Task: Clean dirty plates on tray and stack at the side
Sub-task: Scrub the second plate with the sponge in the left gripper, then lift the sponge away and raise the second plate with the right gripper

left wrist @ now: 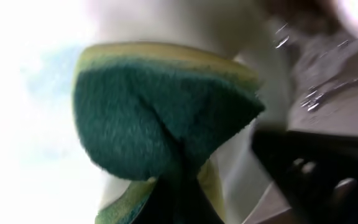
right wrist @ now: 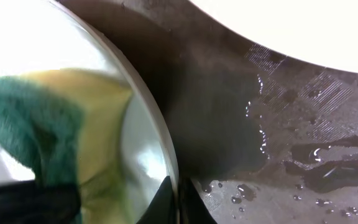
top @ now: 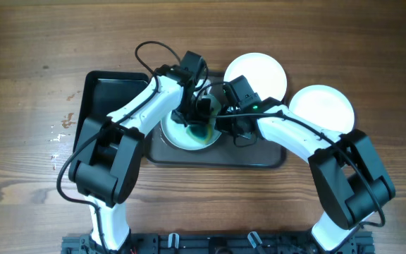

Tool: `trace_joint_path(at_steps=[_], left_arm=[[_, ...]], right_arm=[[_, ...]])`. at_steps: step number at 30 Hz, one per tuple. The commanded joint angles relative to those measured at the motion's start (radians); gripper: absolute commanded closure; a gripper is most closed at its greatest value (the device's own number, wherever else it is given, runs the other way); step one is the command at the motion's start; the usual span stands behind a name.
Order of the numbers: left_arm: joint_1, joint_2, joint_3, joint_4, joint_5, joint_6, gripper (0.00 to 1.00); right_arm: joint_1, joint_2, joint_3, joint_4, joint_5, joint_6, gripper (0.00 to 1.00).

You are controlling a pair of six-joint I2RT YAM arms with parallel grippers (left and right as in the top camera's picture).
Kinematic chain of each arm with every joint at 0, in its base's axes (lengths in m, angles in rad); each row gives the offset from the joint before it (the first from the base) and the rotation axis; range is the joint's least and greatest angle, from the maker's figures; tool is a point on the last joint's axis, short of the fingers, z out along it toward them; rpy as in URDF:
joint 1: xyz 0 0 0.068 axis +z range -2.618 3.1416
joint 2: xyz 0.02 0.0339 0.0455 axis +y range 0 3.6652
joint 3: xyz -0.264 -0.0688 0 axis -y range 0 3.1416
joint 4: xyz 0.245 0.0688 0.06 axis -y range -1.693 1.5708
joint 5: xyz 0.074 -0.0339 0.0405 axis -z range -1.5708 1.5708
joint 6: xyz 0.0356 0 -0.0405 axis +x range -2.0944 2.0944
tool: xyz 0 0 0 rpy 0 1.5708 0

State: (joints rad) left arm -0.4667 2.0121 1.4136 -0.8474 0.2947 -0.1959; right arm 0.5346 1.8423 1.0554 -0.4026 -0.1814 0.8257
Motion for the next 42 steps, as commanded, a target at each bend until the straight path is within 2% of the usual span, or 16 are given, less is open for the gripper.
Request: trace_joint_path(at_steps=[1, 5, 8, 10, 14, 17, 20, 28, 37, 42], left_arm=[[-0.007, 0.010, 0.000, 0.076, 0.015, -0.003, 0.96], [0.009, 0.010, 0.000, 0.096, -0.207, -0.064, 0.96], [0.035, 0.010, 0.001, 0.081, -0.399, -0.156, 0.96], [0.059, 0.006, 0.011, 0.051, -0.438, -0.187, 0.96], [0.083, -0.002, 0.077, -0.053, -0.418, -0.186, 0.96], [0.083, -0.018, 0.168, -0.182, -0.317, -0.174, 0.96], [0.086, -0.036, 0.225, -0.257, -0.306, -0.174, 0.96], [0.154, -0.052, 0.249, -0.275, -0.306, -0.176, 0.96], [0.231, -0.048, 0.249, -0.256, -0.303, -0.205, 0.96], [0.227, -0.048, 0.248, -0.256, -0.303, -0.205, 0.96]], right_arm=[[0.001, 0.011, 0.018, 0.008, -0.006, 0.009, 0.96], [0.001, 0.011, 0.018, 0.007, -0.007, 0.009, 0.96], [0.001, 0.011, 0.018, 0.009, -0.007, 0.008, 0.96], [0.001, 0.011, 0.018, 0.009, -0.007, 0.008, 0.96], [0.001, 0.011, 0.018, 0.010, -0.007, 0.008, 0.96], [0.001, 0.011, 0.018, 0.011, -0.007, 0.008, 0.96], [0.001, 0.011, 0.018, 0.013, -0.021, -0.005, 0.96], [0.003, -0.060, 0.018, -0.003, -0.042, -0.113, 0.96], [0.058, -0.240, 0.018, -0.215, 0.328, -0.204, 0.95], [0.146, -0.331, 0.018, -0.294, 0.673, -0.225, 0.96]])
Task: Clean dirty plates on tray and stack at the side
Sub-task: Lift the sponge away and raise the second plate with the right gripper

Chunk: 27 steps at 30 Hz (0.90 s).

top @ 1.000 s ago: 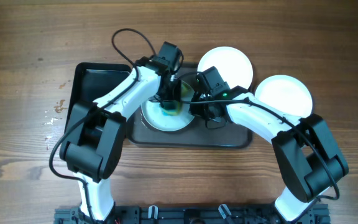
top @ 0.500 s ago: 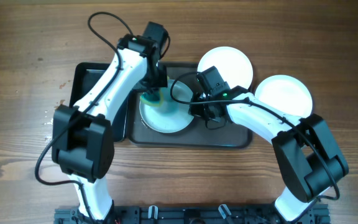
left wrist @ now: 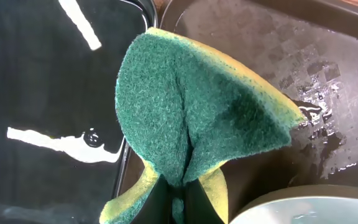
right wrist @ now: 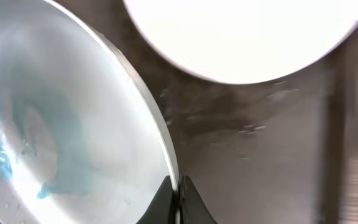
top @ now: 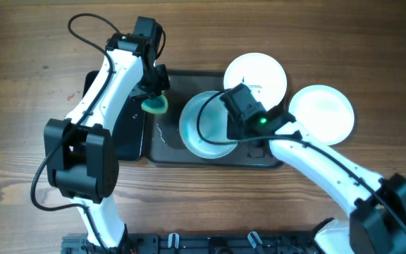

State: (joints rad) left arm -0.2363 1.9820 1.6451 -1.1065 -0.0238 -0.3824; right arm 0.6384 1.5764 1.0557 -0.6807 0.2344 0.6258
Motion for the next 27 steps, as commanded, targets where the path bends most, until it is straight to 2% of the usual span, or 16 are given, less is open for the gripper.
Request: trace_joint_path(at_steps=[1, 4, 11, 13, 16, 19, 21, 23, 27], left_arm=[[-0.004, -0.018, 0.016, 0.003, 0.016, -0.019, 0.96], [-0.004, -0.018, 0.016, 0.003, 0.016, -0.019, 0.96], [-0.004, -0.018, 0.016, 0.003, 0.016, -0.019, 0.96], [-0.004, -0.018, 0.016, 0.003, 0.016, -0.019, 0.96], [-0.004, -0.018, 0.016, 0.003, 0.016, -0.019, 0.96], [-0.004, -0.018, 0.016, 0.003, 0.016, -0.019, 0.96], [-0.004, -0.018, 0.016, 0.003, 0.016, -0.019, 0.96], [-0.004, -0.018, 0.016, 0.003, 0.016, -0.019, 0.96], [-0.004, -0.018, 0.016, 0.003, 0.016, -0.019, 0.96]], right_arm=[[0.075, -0.090, 0.018, -0.026, 0.342, -0.029, 0.96], [0.154, -0.139, 0.018, -0.032, 0.517, -0.064, 0.96], [0.299, -0.180, 0.018, 0.004, 0.944, -0.264, 0.96], [0.340, -0.180, 0.018, 0.051, 1.058, -0.319, 0.96], [0.402, -0.181, 0.018, 0.208, 1.210, -0.500, 0.96], [0.433, -0.181, 0.018, 0.447, 1.286, -0.768, 0.96], [0.434, -0.180, 0.018, 0.548, 1.285, -0.885, 0.96], [0.435, -0.180, 0.018, 0.621, 1.285, -0.935, 0.96], [0.435, -0.180, 0.017, 0.638, 1.285, -0.934, 0.96]])
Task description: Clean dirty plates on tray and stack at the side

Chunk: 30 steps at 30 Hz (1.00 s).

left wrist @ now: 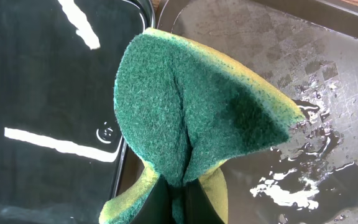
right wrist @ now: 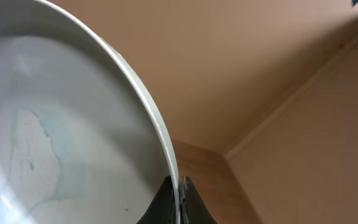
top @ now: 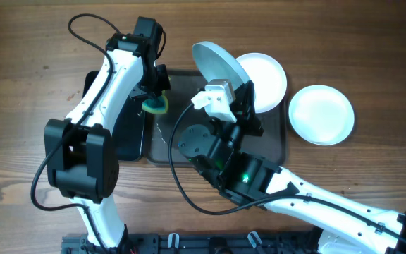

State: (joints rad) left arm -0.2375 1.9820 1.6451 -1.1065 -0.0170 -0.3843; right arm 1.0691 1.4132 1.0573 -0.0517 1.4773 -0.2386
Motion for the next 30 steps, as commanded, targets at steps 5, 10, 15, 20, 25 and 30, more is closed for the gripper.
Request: trace_joint_path(at_steps=[5, 10, 15, 20, 25, 30], left_arm=[[-0.003, -0.018, 0.016, 0.011, 0.009, -0.017, 0.96], [-0.003, -0.018, 0.016, 0.017, 0.009, -0.017, 0.96], [-0.003, -0.018, 0.016, 0.017, 0.009, -0.017, 0.96], [-0.003, -0.018, 0.016, 0.017, 0.009, -0.017, 0.96], [-0.003, -0.018, 0.016, 0.017, 0.009, -0.017, 0.96], [-0.003, -0.018, 0.016, 0.017, 0.009, -0.017, 0.96]], right_arm=[[0.003, -0.016, 0.012, -0.142, -0.110, 0.127, 0.96], [-0.147, -0.020, 0.012, -0.500, -0.752, 0.608, 0.96], [-0.333, -0.068, 0.012, -0.480, -1.226, 0.666, 0.96], [-0.685, -0.154, 0.012, -0.535, -1.570, 0.745, 0.96], [-0.991, -0.177, 0.012, -0.657, -1.561, 0.763, 0.96], [-1.245, -0.164, -0.007, -0.723, -1.450, 0.764, 0.96]])
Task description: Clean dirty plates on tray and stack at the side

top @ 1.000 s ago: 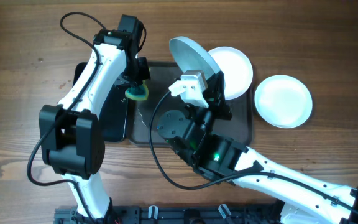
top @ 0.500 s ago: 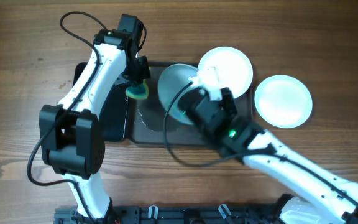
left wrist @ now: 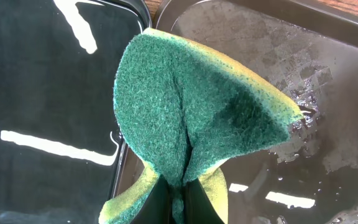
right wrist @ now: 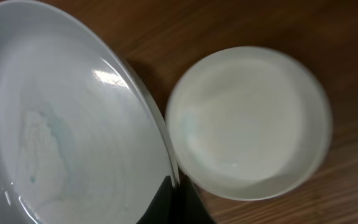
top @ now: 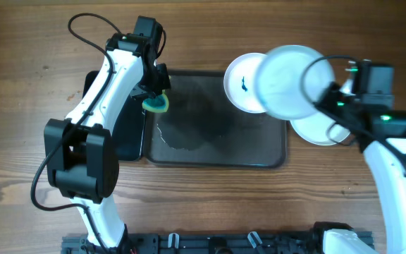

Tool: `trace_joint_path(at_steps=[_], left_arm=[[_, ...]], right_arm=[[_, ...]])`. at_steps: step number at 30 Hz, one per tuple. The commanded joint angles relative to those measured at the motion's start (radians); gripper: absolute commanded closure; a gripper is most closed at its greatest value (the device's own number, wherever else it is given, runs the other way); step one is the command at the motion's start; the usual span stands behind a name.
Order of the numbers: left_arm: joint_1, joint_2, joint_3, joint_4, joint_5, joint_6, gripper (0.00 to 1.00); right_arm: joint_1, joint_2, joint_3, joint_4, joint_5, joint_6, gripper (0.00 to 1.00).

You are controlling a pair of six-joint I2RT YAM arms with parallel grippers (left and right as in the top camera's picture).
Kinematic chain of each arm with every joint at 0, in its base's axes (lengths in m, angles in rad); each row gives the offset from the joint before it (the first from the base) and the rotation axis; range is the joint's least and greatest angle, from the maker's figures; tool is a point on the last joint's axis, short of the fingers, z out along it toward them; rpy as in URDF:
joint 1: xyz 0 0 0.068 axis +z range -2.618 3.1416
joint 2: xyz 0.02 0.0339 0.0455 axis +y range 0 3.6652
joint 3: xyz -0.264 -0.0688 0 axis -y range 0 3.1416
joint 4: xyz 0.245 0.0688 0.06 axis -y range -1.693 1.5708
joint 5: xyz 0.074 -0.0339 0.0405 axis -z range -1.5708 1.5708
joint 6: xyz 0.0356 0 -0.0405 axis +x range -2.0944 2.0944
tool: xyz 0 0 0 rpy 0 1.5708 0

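My left gripper (left wrist: pixel 180 200) is shut on a folded green-and-yellow sponge (left wrist: pixel 191 106), held over the left rim of the wet dark tray (top: pixel 210 141). My right gripper (right wrist: pixel 178 194) is shut on the rim of a white plate (right wrist: pixel 61 124) with faint bluish smears. In the overhead view that plate (top: pixel 287 81) hangs above the tray's right end, partly covering two others. One white plate (top: pixel 237 81) with a small dark spot lies at the tray's back right. Another white plate (right wrist: pixel 247 124) rests on the wooden table right of the tray.
A black tray (top: pixel 111 120) lies against the dark tray's left side; in the left wrist view its glossy surface (left wrist: pixel 42 74) reflects light strips. Water drops and puddles (left wrist: pixel 303 112) cover the dark tray's floor. Wooden table (top: pixel 34 85) surrounds everything.
The right gripper, still holding the plate, has moved from high over the tray's back middle to its right end, near the plate on the table. The plate is now level. The left arm has not moved.
The left gripper first pressed the sponge into a plate on the tray while the right gripper held its rim. Then the sponge was back over the tray's left rim, where it stays. The right gripper held the plate high and tilted, and now holds it at the right.
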State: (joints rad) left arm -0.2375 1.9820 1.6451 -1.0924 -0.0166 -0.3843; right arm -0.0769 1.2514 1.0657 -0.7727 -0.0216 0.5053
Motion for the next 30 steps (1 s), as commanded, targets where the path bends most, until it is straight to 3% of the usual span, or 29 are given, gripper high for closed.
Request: trace_joint_path(at_steps=[1, 8, 20, 23, 26, 27, 28, 30], left_arm=[[-0.003, -0.018, 0.016, 0.003, 0.009, -0.017, 0.96], [-0.003, -0.018, 0.016, 0.003, 0.009, -0.017, 0.96], [-0.003, -0.018, 0.016, 0.003, 0.009, -0.017, 0.96], [-0.003, -0.018, 0.016, 0.003, 0.009, -0.017, 0.96], [-0.003, -0.018, 0.016, 0.003, 0.009, -0.017, 0.96], [-0.003, -0.018, 0.016, 0.003, 0.009, -0.017, 0.96], [-0.003, -0.018, 0.016, 0.003, 0.009, -0.017, 0.96], [-0.003, -0.018, 0.016, 0.003, 0.009, -0.017, 0.96]], right_arm=[[-0.133, 0.004, -0.025, -0.001, 0.048, 0.021, 0.96], [-0.286, 0.063, -0.114, 0.029, 0.052, 0.018, 0.96], [-0.293, 0.378, -0.125, 0.082, 0.011, -0.039, 0.95], [-0.293, 0.370, -0.109, 0.063, -0.073, -0.103, 0.73], [-0.293, 0.357, -0.057, -0.009, -0.125, -0.126, 0.70], [-0.292, 0.348, -0.023, -0.038, -0.172, -0.175, 0.67], [-0.288, 0.338, 0.025, -0.077, -0.219, -0.225, 0.57], [-0.270, 0.334, 0.087, -0.115, -0.256, -0.278, 0.55]])
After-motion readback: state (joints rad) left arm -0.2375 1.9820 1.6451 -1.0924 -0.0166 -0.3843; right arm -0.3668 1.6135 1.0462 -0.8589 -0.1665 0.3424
